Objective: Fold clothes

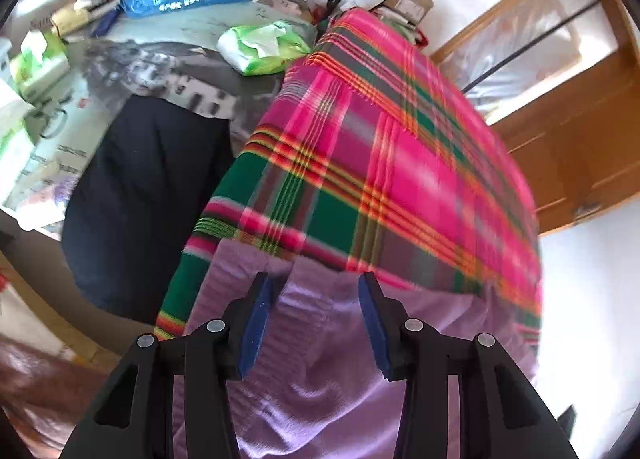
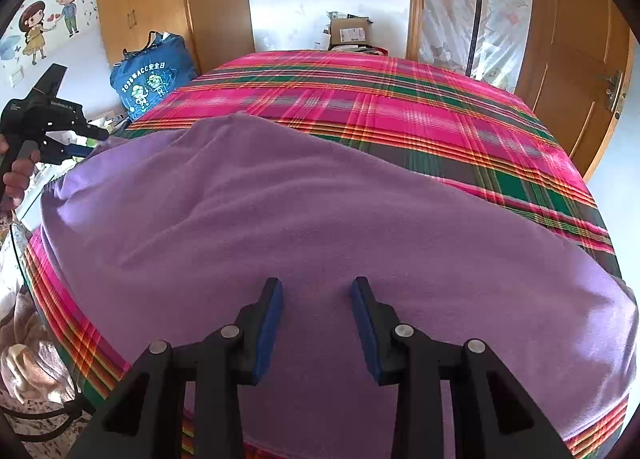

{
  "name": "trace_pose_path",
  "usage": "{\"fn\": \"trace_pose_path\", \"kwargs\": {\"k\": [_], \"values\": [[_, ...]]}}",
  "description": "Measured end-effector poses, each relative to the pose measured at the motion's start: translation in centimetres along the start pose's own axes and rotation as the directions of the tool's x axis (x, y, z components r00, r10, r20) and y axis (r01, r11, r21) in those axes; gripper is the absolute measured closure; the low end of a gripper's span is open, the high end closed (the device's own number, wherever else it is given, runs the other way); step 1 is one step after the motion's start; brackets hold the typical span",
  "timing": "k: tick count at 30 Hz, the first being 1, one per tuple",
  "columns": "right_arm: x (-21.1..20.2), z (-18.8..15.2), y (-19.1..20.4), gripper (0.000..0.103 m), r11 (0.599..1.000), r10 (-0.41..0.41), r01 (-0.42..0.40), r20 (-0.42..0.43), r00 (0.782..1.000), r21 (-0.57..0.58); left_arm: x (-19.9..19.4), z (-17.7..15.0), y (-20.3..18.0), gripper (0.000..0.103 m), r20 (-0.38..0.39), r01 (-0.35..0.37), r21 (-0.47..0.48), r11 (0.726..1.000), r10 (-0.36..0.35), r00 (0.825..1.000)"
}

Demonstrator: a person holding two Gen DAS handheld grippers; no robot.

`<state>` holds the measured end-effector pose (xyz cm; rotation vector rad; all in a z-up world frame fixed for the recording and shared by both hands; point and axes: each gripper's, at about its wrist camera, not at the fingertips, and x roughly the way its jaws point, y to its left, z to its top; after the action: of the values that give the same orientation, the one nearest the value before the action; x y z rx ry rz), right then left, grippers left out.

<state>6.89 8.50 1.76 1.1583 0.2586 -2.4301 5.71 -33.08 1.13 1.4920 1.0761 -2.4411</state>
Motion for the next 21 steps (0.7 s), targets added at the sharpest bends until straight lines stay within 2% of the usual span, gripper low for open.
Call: {"fn": "trace_pose_path", "kwargs": {"k": [5, 8, 12, 17, 21], "values": [[0.3, 0.2, 0.2, 0.065, 1.000, -0.005, 0.005, -0.006, 1.000, 0.002, 1.0, 0.6, 0.7, 0.057, -0.052, 0.086, -0.060, 0.994, -0.089, 0.995], [0.4, 0.4, 0.1, 0.065, 1.000, -0.006, 0.006, -0.007, 1.000, 0.010, 1.0, 0.7, 1.4, 0.057, -0.067, 0.153, -0.110, 0.982, -0.160, 0.985], [0.7, 0.5, 0.3, 0.064, 1.000, -0.014, 0.014, -0.006, 1.000, 0.009, 0.6, 0.3, 2.9, 0.057, -0.078, 0.267, -0.201, 0.943, -0.287, 0.955], [0.8, 0.6, 0.5, 0.063, 1.000, -0.018, 0.018, -0.004, 1.000, 0.011, 0.9, -0.4, 4.4, 0.057, -0.080, 0.382, -0.298, 0.875, -0.421, 0.903], [0.9, 0.7, 0.6, 0.063, 1.000, -0.021, 0.021, -0.004, 1.000, 0.013, 1.2, -0.7, 3.4, 0.057, -0.107, 0.397, -0.266, 0.879, -0.436, 0.894]]}}
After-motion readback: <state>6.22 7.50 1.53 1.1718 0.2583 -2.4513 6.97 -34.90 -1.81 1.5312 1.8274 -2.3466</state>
